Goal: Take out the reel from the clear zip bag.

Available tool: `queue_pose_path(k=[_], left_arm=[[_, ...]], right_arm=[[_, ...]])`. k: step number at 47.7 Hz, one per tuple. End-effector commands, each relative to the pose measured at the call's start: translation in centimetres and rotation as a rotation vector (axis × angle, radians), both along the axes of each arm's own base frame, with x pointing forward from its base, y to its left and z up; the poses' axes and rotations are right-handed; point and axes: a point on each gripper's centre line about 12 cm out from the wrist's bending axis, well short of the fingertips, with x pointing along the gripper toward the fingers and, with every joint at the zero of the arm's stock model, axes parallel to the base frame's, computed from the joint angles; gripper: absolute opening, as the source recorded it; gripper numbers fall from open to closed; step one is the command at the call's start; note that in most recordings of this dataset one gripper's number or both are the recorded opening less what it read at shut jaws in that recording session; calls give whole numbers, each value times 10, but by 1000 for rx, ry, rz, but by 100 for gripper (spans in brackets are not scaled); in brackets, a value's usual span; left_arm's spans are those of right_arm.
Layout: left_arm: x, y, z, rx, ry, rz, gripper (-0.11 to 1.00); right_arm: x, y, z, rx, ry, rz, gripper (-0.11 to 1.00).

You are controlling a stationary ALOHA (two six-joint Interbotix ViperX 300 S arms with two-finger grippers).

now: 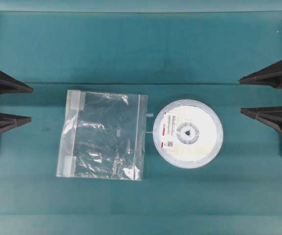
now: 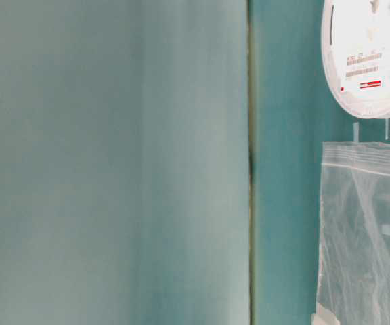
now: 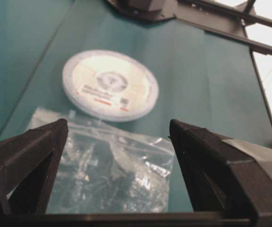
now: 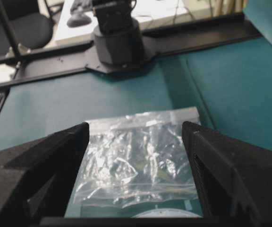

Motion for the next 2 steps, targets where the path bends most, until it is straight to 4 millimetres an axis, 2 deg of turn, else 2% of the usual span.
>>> queue_pose_path(k=[1,2], left_arm=[[1,0,13,10,-38,-2,94],[1,0,13,10,-38,-2,94]], right_arm=[[1,0,9,-15,-24,-1,92],[1,0,9,-17,-23,1,92]])
